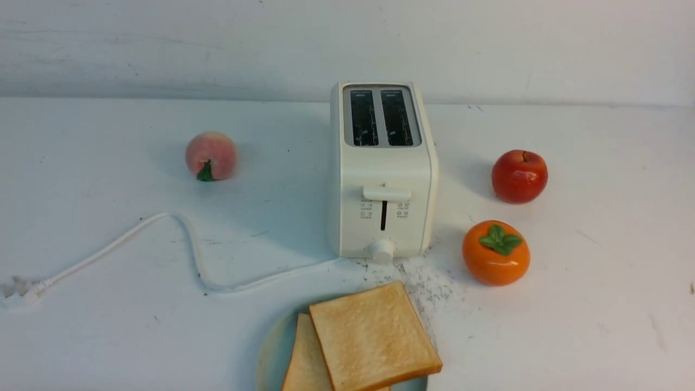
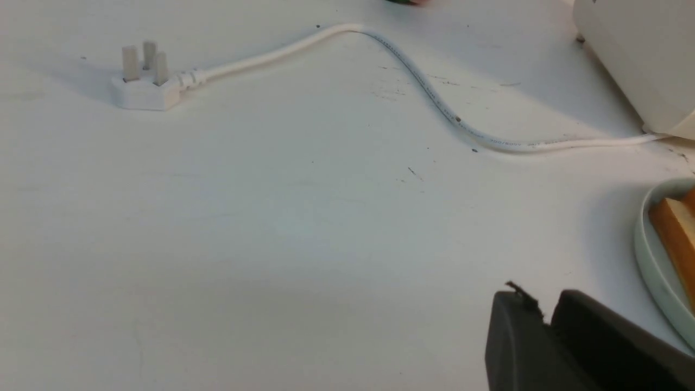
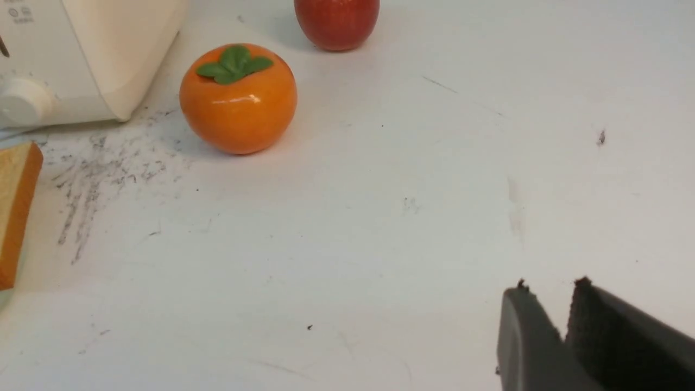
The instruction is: Take toasted bread from bread machine on white table place on plate.
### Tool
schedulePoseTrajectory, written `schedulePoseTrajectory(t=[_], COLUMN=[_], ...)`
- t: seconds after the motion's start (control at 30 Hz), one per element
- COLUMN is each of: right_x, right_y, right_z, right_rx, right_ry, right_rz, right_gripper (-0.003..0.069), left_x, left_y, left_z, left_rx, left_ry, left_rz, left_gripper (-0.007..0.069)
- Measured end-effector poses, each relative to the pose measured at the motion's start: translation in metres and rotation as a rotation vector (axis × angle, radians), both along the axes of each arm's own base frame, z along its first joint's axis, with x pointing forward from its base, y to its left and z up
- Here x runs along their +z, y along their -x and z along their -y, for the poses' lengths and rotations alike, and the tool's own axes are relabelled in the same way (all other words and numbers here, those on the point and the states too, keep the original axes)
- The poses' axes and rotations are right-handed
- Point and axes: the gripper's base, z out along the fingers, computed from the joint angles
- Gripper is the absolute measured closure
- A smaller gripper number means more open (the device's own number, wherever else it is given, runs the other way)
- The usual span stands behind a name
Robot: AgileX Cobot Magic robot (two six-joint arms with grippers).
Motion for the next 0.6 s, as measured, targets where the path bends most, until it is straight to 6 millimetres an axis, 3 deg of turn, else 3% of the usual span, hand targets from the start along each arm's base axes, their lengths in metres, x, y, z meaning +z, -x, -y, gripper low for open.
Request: schedulePoseTrajectory(t=[0.6], right_x=[-0.0003], right_y=[0.0], right_z=[0.0], right_rx=[0.0], right_ry=[0.0], right_rz=[-0.001], right_gripper=[0.0503], left_x=[0.0], left_y=[0.0], left_z=[0.0], left_rx=[0.0], left_ry=[0.0], left_rz=[0.0], left_gripper=[0.0515])
